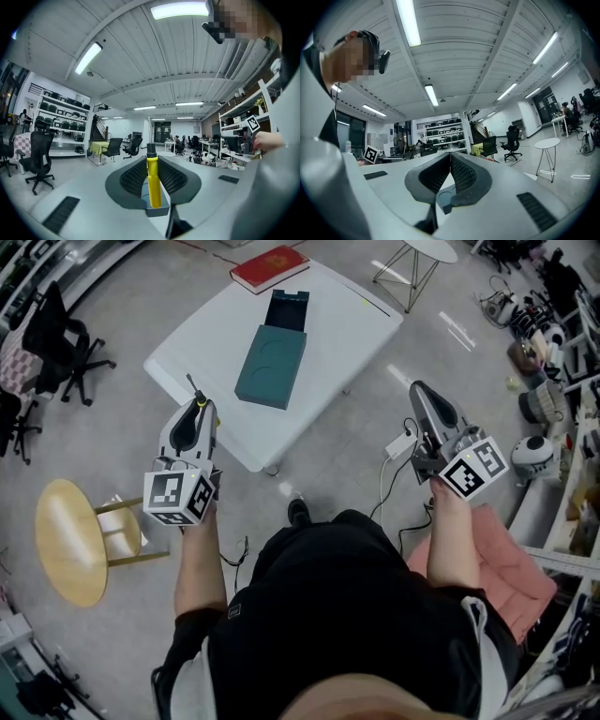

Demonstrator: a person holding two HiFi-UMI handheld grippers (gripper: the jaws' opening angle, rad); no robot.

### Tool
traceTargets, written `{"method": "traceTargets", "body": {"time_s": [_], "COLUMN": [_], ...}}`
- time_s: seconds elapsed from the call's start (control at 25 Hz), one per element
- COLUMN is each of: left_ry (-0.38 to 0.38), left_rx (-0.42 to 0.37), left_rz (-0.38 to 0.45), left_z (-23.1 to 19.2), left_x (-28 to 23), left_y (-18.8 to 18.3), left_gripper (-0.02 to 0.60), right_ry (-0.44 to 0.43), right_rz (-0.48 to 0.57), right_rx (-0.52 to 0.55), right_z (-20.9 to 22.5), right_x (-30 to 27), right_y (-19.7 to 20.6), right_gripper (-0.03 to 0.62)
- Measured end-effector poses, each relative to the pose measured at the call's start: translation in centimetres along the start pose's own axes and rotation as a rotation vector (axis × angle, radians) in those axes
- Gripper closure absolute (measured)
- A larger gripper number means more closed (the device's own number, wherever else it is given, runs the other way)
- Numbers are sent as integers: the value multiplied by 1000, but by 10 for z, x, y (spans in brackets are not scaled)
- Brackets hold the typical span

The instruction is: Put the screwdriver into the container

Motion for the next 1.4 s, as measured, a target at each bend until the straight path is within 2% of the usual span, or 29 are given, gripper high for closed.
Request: {"method": "traceTargets", "body": {"time_s": [0.32, 0.64, 0.96, 1.4], "left_ry": [-4, -39, -87, -206], "left_rx": [25, 5, -2, -17], "left_rz": [18, 13, -29, -71], "left_z": [-17, -25, -6, 66], "left_x": [-12, -34, -99, -192], "left_y": [3, -4, -4, -25], "left_gripper": [500, 500, 500, 500], "right_ry": [-27, -71, -119, -238], "right_rz": [-14, 19, 31, 5], "right_rx": [23, 8, -26, -76], "right_z": [0, 28, 106, 242], "right_x": [-31, -60, -85, -91], "right_y": [-6, -10, -15, -40], "right_gripper": [563, 563, 563, 563]}}
Point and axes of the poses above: the fingertips, and each gripper's own axes: x backward along the fingers, z to its right, y out of its underside, the point moved 3 cm from there along x, backward along the fingers, and after that the axes turned 3 degrees about -z, right-handed, at the moved point
